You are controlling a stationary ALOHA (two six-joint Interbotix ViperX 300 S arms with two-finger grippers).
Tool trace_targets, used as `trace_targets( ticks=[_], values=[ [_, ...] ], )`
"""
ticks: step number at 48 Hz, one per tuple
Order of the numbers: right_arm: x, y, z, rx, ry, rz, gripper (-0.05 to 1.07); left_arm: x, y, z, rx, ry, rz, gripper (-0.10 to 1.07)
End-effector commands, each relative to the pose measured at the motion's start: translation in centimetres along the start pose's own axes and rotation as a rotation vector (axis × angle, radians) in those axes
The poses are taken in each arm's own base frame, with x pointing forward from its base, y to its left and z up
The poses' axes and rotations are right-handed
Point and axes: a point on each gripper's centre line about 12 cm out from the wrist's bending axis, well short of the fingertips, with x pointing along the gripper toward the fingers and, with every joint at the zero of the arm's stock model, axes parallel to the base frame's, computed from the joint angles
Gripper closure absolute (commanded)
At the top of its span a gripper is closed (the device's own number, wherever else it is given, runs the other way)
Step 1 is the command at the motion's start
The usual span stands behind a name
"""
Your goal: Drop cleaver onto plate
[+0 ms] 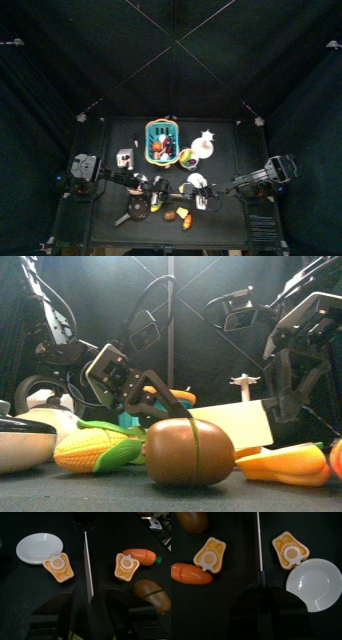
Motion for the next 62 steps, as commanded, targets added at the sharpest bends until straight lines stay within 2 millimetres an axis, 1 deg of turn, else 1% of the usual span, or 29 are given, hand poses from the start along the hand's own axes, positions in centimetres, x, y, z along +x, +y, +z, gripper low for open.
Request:
trace_targets(
  ticks=[1,6,14,21,25,28,32,36,44,48,51,55,62],
  values=[
    [-1.2,0.2,1.0,0.006,-0.047,0.018,0.76,-0.4,0.0,2.2,-0.002,-0.062,0.001,0.02],
    [-1.1,0.4,0.9,0.002,-0.045,0.021,0.76,-0.9,-0.1,3.1,0.0,-0.085,0.002,-0.04],
    [-1.3,0.4,0.5,0.013,-0.024,0.018,0.76,-1.8,-0.1,4.1,0.005,-0.117,0.001,-0.04],
    [-2.8,0.7,-0.8,0.043,0.025,0.034,0.76,-2.9,-0.2,4.8,0.007,-0.144,-0.002,-0.04],
    [-3.7,1.2,-1.6,0.054,0.033,0.058,0.76,-3.7,-0.4,5.9,0.012,-0.188,-0.007,-0.04],
    [-4.4,1.5,-2.3,0.068,0.034,0.085,0.76,-4.4,-0.9,6.8,0.027,-0.234,-0.027,-0.04],
    [-5.0,1.8,-3.3,0.105,0.046,0.125,0.76,-5.1,-1.4,7.4,0.046,-0.265,-0.049,-0.04],
    [-5.2,1.7,-3.9,0.127,0.046,0.141,0.76,-5.5,-1.6,7.4,0.055,-0.272,-0.058,-0.04],
    [-5.3,1.5,-3.9,0.1,0.028,0.128,0.76,-5.9,-1.4,6.9,0.045,-0.273,-0.05,-0.04],
    [-5.6,1.0,-3.7,0.078,0.006,0.109,0.76,-5.9,-1.4,6.9,0.046,-0.28,-0.053,-0.04],
    [-6.0,0.1,-3.4,0.075,-0.023,0.09,0.76,-6.0,-1.4,6.9,0.046,-0.282,-0.053,-0.04],
    [-6.6,-2.0,-3.2,0.121,-0.054,0.051,0.76,-6.0,-1.4,6.9,0.046,-0.282,-0.053,-0.04],
    [-7.1,-5.7,-3.8,0.229,-0.09,-0.012,0.76,-6.1,-1.4,6.7,0.046,-0.277,-0.053,-0.04]
  ],
)
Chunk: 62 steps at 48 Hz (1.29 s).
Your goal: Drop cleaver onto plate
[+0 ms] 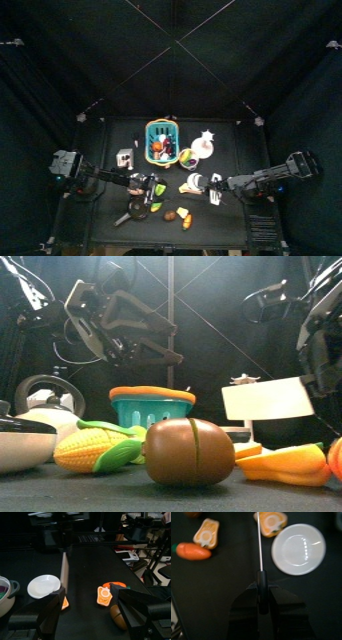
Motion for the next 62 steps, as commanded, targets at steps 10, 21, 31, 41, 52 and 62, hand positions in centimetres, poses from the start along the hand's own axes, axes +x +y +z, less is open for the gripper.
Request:
trace_targets(
  ticks=[10,21,31,41,52,62],
  values=[
    [-0.8,-4.0,-0.4,0.148,-0.087,-0.033,0.73,-0.2,0.2,0.7,-0.003,-0.026,0.005,-0.04],
    [1.0,-4.5,-0.9,0.192,-0.11,-0.016,0.58,-0.1,0.2,0.5,-0.003,-0.022,0.007,-0.04],
    [2.2,-5.2,-1.1,0.202,-0.069,-0.047,0.39,-0.1,0.2,0.4,-0.004,-0.019,0.007,-0.04],
    [2.6,-5.1,-1.0,0.207,-0.054,-0.049,0.28,-0.1,0.2,0.4,-0.004,-0.019,0.007,-0.04],
    [2.5,-5.1,-1.0,0.22,-0.053,-0.046,0.24,-0.1,0.2,0.4,-0.004,-0.019,0.007,-0.04],
    [2.4,-5.0,-0.8,0.225,-0.055,-0.042,0.13,-0.1,0.2,0.4,-0.004,-0.019,0.007,-0.04]
  ],
)
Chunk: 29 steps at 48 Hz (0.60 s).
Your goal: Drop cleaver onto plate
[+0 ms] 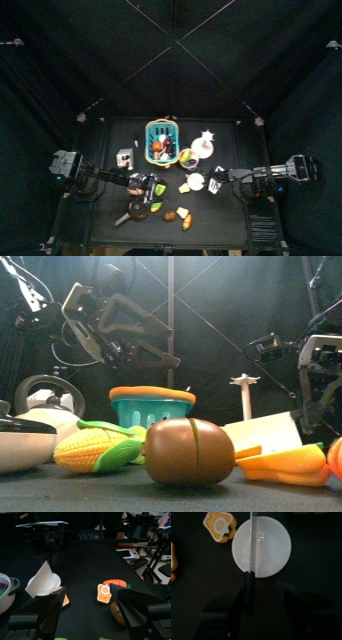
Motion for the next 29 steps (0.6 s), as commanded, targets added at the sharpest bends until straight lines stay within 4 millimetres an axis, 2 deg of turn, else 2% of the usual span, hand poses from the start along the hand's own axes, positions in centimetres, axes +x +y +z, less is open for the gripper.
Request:
trace_targets(
  ticks=[1,7,17,29],
  values=[
    [-0.5,0.4,0.9,0.005,-0.03,0.016,0.12,0.1,0.0,0.8,-0.001,-0.031,0.001,-0.04],
    [-0.5,0.4,0.8,0.005,-0.021,0.012,0.07,0.1,0.0,0.8,-0.001,-0.031,0.001,-0.04],
    [-0.9,0.4,0.7,-0.001,-0.005,0.003,0.06,0.0,0.0,0.7,-0.003,-0.028,0.001,-0.04],
    [-2.1,0.8,1.7,0.002,-0.051,0.025,0.04,0.0,0.1,0.7,-0.002,-0.026,0.002,-0.04]
  ],
)
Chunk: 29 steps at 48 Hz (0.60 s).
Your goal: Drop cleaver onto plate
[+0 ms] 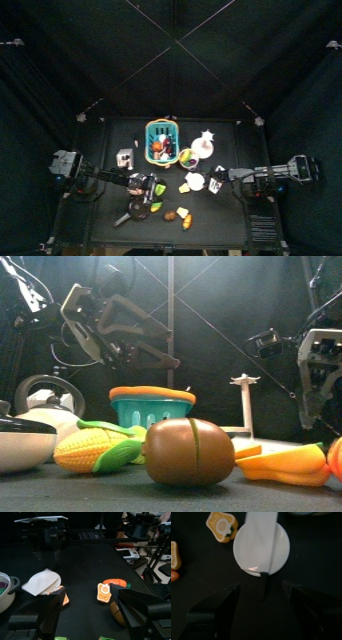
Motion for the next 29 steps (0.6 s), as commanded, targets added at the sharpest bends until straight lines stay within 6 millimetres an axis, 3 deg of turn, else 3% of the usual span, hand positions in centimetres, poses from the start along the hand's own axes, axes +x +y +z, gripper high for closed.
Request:
trace_targets(
  ticks=[1,15,29],
  values=[
    [-1.0,0.5,1.2,0.004,-0.052,0.025,0.03,0.1,0.0,0.8,0.001,-0.029,0.001,-0.04],
    [-0.8,0.2,1.1,-0.038,-0.052,-0.001,0.01,0.1,0.1,0.7,0.0,-0.026,0.003,-0.04],
    [-0.9,2.1,3.1,-0.19,-0.119,-0.003,0.02,0.1,0.1,0.7,-0.001,-0.026,0.003,-0.04]
  ],
)
